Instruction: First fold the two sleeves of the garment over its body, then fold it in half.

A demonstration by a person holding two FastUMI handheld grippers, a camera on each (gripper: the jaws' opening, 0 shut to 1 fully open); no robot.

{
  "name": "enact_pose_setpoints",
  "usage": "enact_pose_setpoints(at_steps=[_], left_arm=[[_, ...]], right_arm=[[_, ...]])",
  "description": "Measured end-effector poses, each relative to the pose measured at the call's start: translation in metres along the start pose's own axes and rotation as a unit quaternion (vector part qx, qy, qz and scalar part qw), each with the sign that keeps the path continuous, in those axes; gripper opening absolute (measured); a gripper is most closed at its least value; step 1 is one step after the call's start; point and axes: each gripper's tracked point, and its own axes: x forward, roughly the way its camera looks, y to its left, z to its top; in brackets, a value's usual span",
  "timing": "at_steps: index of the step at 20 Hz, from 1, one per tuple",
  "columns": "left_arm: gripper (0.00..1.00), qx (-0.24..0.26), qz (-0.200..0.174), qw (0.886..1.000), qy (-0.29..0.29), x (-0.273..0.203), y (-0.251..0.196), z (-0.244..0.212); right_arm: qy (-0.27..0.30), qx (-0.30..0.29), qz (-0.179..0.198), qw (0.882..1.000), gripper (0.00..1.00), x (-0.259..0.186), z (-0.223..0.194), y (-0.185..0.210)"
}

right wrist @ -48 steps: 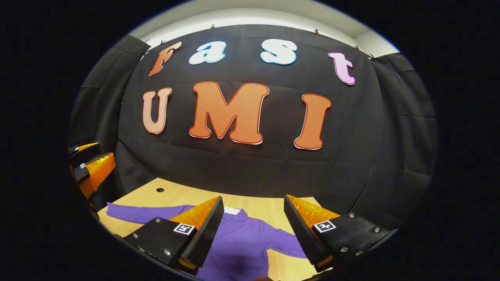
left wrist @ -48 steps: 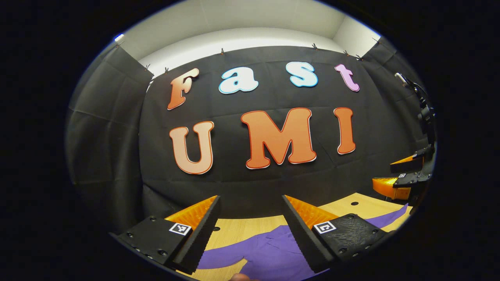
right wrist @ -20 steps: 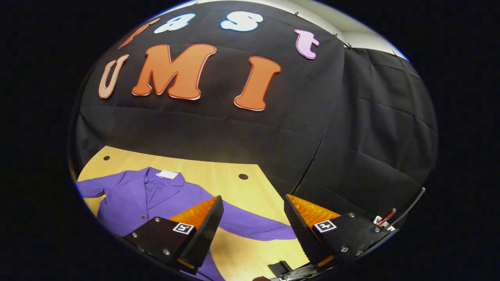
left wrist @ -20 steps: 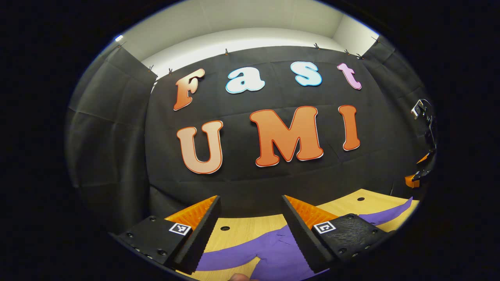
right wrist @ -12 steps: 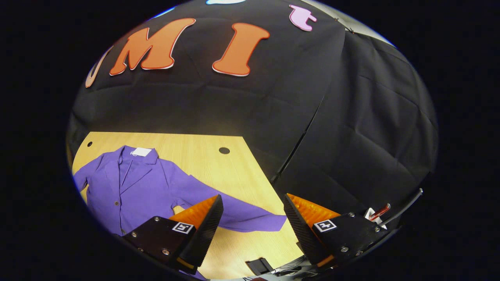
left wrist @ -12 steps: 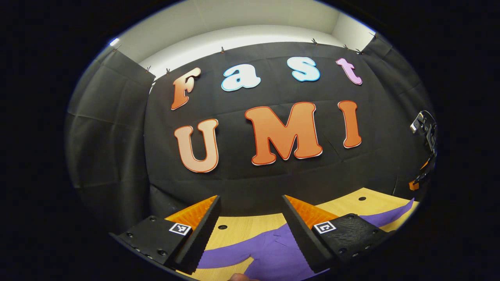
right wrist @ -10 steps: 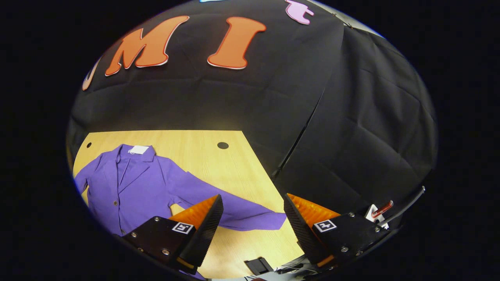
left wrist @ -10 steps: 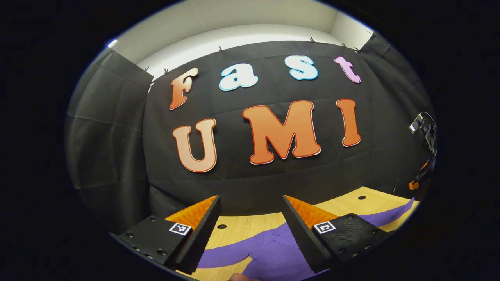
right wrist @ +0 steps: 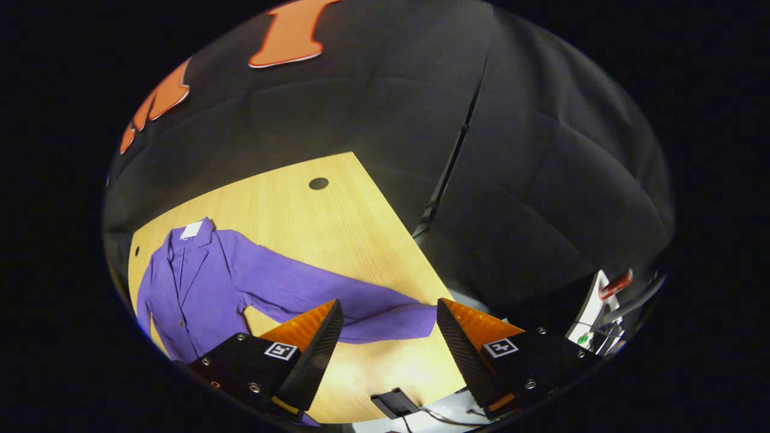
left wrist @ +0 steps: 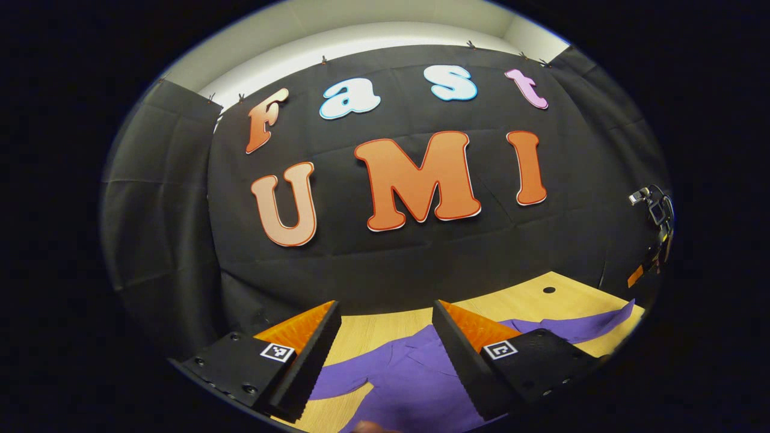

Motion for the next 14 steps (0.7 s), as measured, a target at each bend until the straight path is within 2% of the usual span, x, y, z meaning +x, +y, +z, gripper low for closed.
enact_pose_setpoints(at_steps=[6,9,13,14], left_arm=[[0.98,0.008,-0.01,1.0,0.019,0.002,-0.025,-0.004],[0.98,0.013,-0.002,1.0,0.027,0.005,-0.028,-0.005],[0.99,0.02,0.004,0.999,0.043,0.007,-0.037,-0.009],[0.98,0.023,0.004,0.999,0.046,0.007,-0.04,-0.01]], right_arm=[[0.078,0.052,0.01,0.995,0.96,0.04,-0.006,-0.027],[0.121,0.076,0.017,0.99,0.96,0.06,-0.011,-0.031],[0.183,0.077,0.01,0.98,0.96,0.088,-0.033,-0.04],[0.194,0.083,0.011,0.977,0.88,0.094,-0.038,-0.04]])
